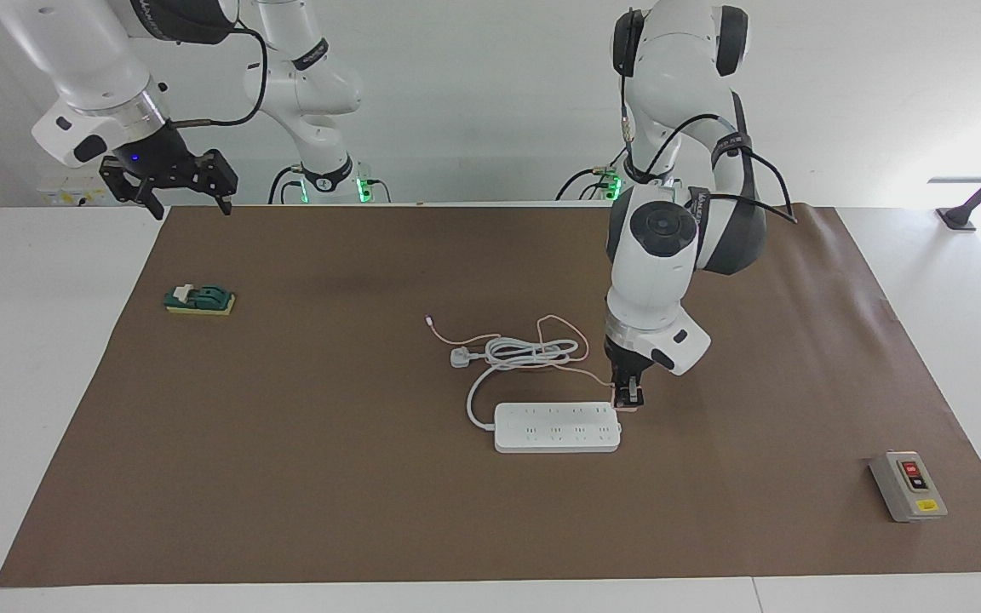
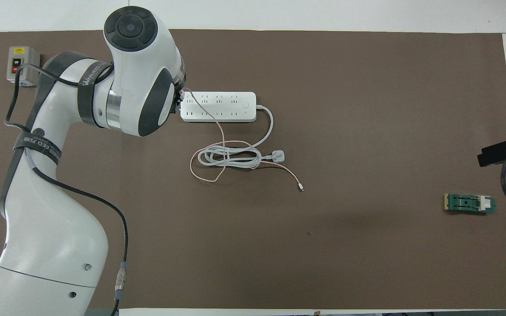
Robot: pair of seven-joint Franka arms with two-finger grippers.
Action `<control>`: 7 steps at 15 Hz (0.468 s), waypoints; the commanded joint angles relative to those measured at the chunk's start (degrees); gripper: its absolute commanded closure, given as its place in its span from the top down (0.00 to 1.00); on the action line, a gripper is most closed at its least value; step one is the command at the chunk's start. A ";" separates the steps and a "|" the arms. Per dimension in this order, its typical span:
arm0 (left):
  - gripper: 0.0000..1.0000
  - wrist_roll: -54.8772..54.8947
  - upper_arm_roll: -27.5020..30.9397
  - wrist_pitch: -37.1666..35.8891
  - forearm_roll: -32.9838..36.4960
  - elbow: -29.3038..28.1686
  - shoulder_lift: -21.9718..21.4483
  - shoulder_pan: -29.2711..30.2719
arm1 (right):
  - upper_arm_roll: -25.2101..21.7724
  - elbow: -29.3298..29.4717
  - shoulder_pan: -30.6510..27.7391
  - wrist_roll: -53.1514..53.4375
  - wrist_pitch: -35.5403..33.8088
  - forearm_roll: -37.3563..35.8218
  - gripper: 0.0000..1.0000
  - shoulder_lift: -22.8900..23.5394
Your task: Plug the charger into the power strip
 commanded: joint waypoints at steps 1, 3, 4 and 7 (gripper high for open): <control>0.00 -2.40 0.37 3.46 0.87 -1.20 1.34 -0.41 | -0.02 -0.43 -0.12 -1.63 -0.67 -1.03 1.00 -0.60; 0.00 -2.40 0.28 4.34 0.87 -1.37 2.39 -0.24 | -0.02 -0.43 -0.04 -1.37 -0.49 -1.03 1.00 -0.69; 0.00 -2.40 0.28 4.87 0.79 -1.55 2.66 -0.24 | -0.02 -0.43 -0.04 -1.20 -0.49 -1.03 1.00 -0.77; 0.00 -1.88 0.10 6.80 0.78 -3.57 2.66 -0.15 | -0.02 -0.43 0.05 -0.93 -0.58 -0.94 1.00 -0.77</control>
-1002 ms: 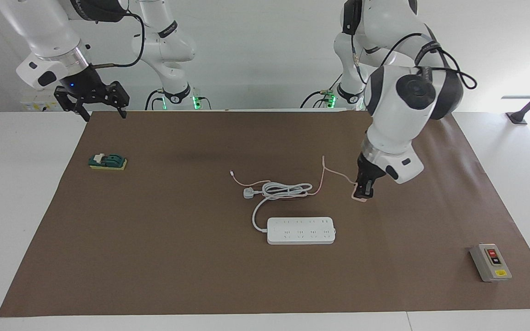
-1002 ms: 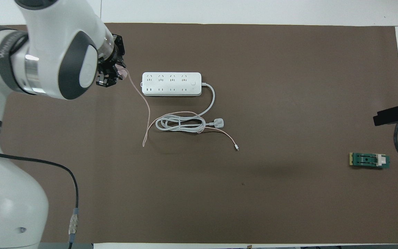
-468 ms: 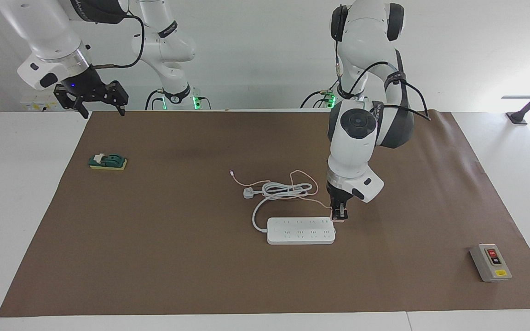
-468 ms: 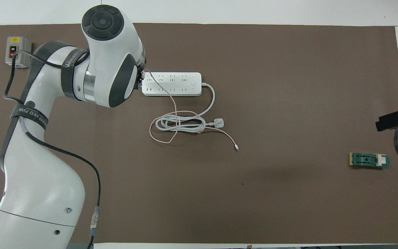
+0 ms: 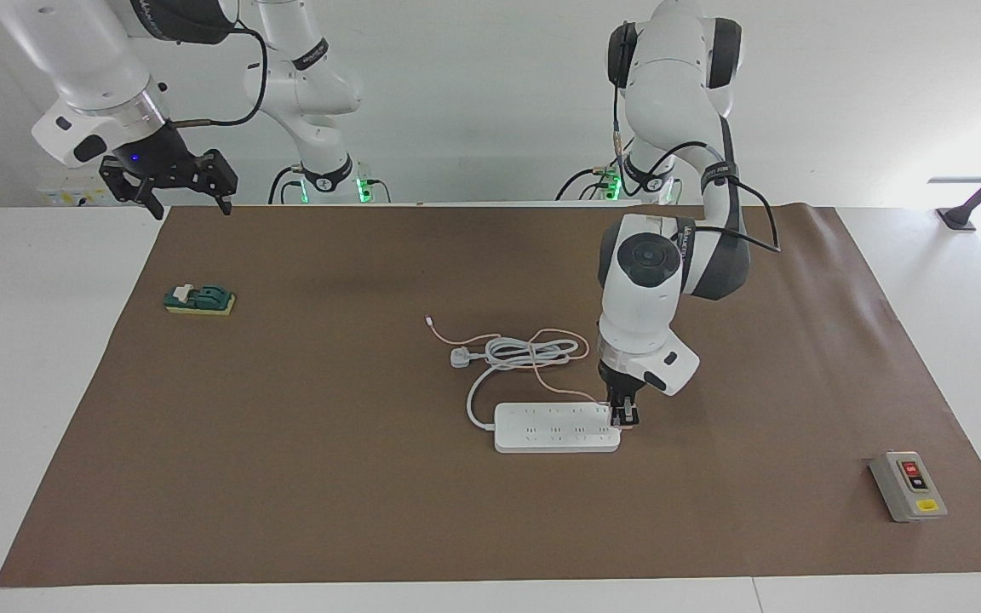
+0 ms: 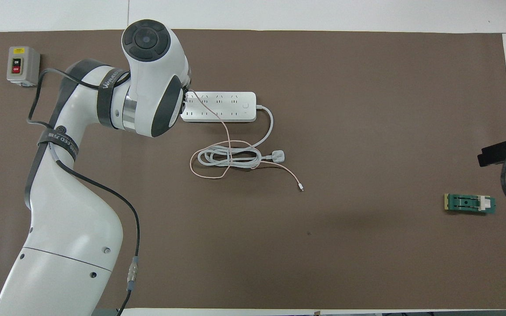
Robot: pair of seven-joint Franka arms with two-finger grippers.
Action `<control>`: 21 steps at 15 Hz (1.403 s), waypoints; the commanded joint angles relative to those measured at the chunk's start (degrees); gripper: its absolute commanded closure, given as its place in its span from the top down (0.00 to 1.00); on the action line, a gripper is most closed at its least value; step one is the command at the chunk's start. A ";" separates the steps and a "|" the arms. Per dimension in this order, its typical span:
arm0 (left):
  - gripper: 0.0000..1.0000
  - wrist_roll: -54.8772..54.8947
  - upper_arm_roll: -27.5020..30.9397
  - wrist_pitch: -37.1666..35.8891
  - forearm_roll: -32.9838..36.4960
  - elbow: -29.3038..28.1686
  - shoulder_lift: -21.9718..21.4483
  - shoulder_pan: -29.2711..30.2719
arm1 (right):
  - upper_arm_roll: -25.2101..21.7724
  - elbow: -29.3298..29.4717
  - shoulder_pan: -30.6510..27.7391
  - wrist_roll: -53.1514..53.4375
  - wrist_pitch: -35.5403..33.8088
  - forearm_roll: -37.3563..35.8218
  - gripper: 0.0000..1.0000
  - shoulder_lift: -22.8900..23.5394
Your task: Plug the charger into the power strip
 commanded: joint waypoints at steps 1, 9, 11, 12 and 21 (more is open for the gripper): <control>0.00 -0.44 0.11 2.67 0.78 -2.83 -0.54 -0.26 | -0.02 -0.52 0.05 -0.93 -0.58 -0.94 1.00 -0.77; 0.00 5.61 -1.03 2.68 -4.21 -6.87 -3.16 0.26 | -0.02 -0.52 0.05 -1.11 -0.76 -0.94 1.00 -1.04; 0.00 6.86 -1.03 2.67 -4.58 -8.46 -4.93 0.52 | -0.02 -0.52 0.05 -1.11 -0.84 -0.94 1.00 -1.04; 0.00 7.12 -1.12 2.59 -4.58 -8.55 -5.19 0.70 | 0.07 -0.52 0.05 -1.11 -0.84 -0.94 1.00 -1.04; 0.00 10.46 -1.30 1.97 -8.00 -8.99 -5.72 1.67 | 0.07 -0.52 -0.04 -1.11 -0.84 -0.85 1.00 -1.04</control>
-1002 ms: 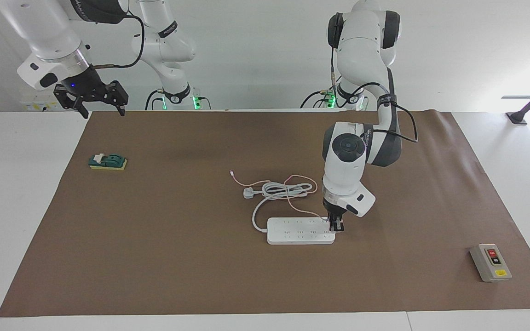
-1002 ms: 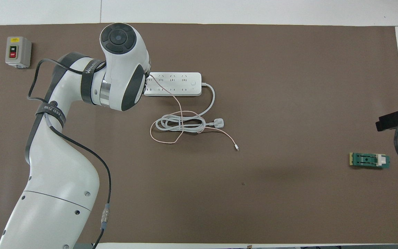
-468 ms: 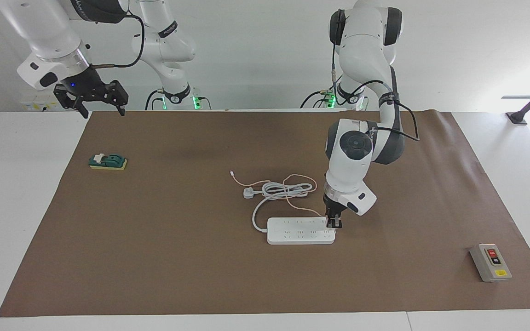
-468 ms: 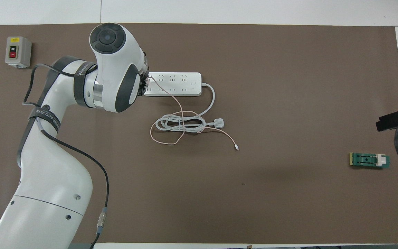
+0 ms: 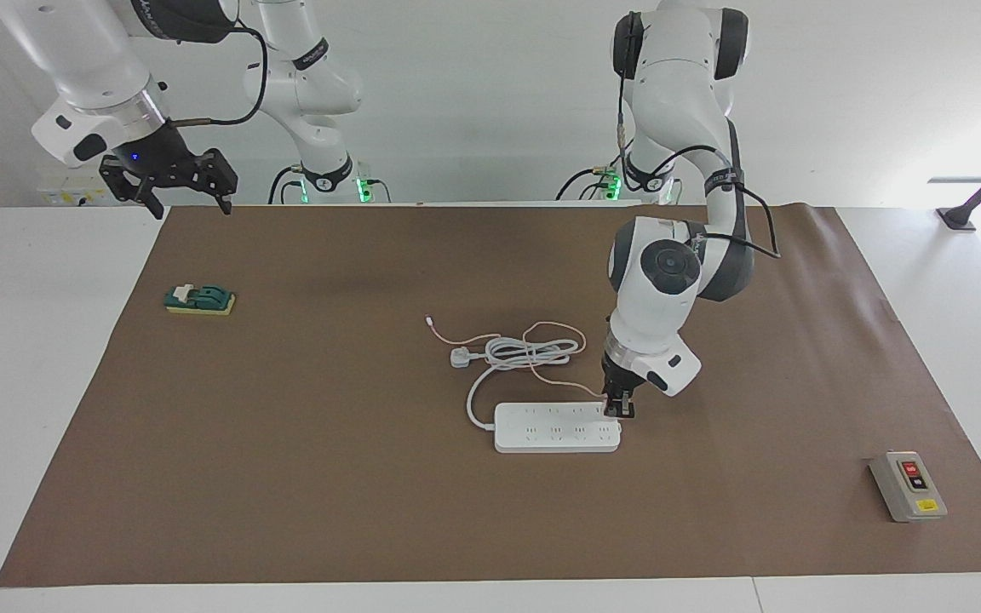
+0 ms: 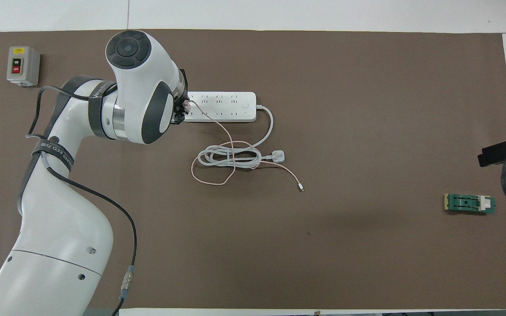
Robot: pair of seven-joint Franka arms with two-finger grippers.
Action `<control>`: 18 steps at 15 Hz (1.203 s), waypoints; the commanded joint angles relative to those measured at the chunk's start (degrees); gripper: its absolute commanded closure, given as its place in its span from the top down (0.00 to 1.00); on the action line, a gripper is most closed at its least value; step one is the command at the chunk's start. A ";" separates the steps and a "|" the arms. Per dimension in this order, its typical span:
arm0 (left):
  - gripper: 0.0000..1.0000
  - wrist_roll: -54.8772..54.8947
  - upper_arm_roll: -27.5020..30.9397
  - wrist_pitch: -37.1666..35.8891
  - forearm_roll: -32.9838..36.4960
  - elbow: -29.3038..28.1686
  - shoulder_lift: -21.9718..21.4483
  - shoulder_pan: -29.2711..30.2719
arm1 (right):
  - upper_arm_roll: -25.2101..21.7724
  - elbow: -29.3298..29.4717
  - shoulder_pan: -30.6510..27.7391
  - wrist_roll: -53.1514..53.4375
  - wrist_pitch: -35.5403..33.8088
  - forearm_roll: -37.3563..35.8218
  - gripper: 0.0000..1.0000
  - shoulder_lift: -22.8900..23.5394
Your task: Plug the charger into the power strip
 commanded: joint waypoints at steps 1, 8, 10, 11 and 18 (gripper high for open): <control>0.00 1.84 -0.85 0.48 -0.97 -2.44 -2.34 0.96 | -0.03 -0.52 0.05 -1.11 -0.83 -0.85 1.00 -0.94; 0.00 2.02 -0.85 0.57 -1.24 -2.44 -1.98 0.96 | 0.05 -0.52 0.05 -1.11 -0.83 -0.94 1.00 -0.94; 0.00 2.02 -0.85 0.66 -1.24 -2.44 -1.90 0.96 | -0.03 -0.52 0.05 -1.11 -0.83 -0.85 1.00 -0.94; 0.00 2.10 -0.85 0.66 -1.24 -2.44 -1.81 0.96 | -0.03 -0.52 0.05 -1.11 -0.83 -0.85 1.00 -0.94; 0.00 2.19 -0.85 0.92 -1.24 -2.18 -1.46 0.78 | -0.03 -0.52 -0.04 -1.11 -0.75 -0.85 1.00 -0.94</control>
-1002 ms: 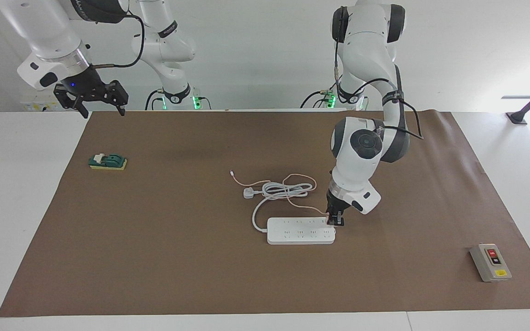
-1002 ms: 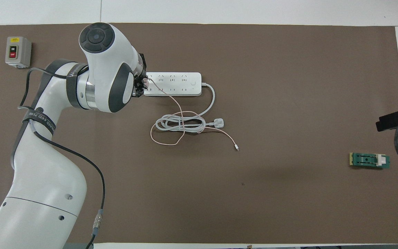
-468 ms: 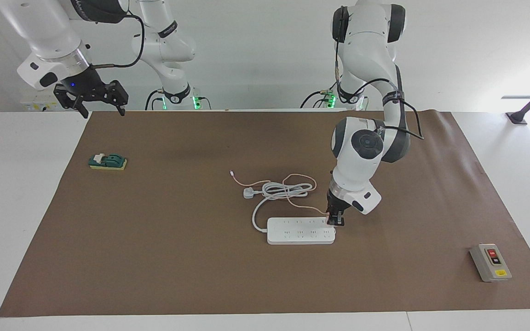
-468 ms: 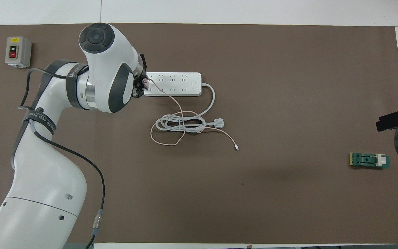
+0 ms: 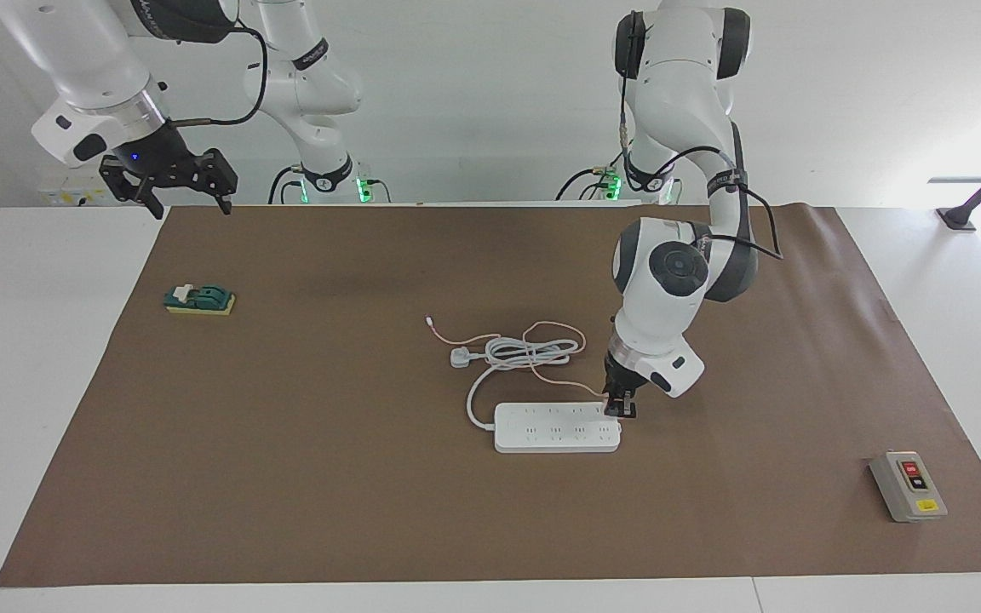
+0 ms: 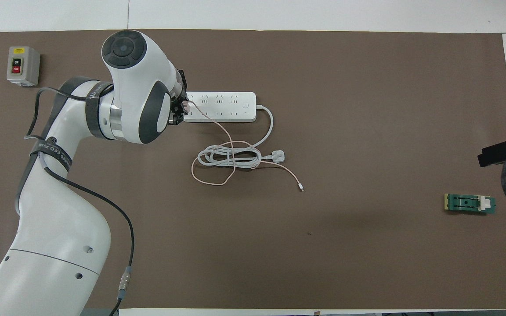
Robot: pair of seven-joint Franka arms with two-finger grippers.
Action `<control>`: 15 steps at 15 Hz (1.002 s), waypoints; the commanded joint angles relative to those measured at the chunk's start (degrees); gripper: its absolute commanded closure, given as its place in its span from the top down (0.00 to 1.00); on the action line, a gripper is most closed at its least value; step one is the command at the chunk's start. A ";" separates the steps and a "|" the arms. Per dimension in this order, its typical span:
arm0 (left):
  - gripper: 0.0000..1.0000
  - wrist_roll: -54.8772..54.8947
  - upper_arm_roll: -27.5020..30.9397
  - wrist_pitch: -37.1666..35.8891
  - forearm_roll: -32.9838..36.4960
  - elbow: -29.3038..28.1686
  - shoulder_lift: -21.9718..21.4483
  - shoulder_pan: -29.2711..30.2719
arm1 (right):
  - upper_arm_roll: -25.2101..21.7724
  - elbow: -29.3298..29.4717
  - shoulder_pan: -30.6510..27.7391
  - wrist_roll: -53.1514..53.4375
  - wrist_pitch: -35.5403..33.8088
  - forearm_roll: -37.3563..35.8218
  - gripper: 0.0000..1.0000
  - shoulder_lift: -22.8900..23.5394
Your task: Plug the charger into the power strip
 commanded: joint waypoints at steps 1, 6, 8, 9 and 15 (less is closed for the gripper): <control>0.00 1.33 -0.58 0.92 -0.65 -1.58 -1.19 0.29 | 0.05 -0.52 0.05 -1.11 -0.83 -0.94 1.00 -0.94; 0.00 1.15 -0.58 1.18 -0.65 -1.40 -0.58 0.11 | -0.04 -0.52 0.05 -1.11 -0.75 -0.85 1.00 -0.94; 0.00 0.98 -0.58 1.10 -0.74 -1.40 -0.57 -0.24 | -0.04 -0.52 0.05 -1.11 -0.75 -0.94 1.00 -0.94; 0.00 0.89 -0.58 1.10 -0.74 -1.40 -0.57 -0.33 | 0.05 -0.52 0.05 -1.11 -0.83 -0.85 1.00 -0.94; 0.00 0.71 -0.84 1.01 -0.74 -1.40 -0.49 -0.50 | 0.05 -0.52 0.05 -1.11 -0.83 -0.94 1.00 -0.94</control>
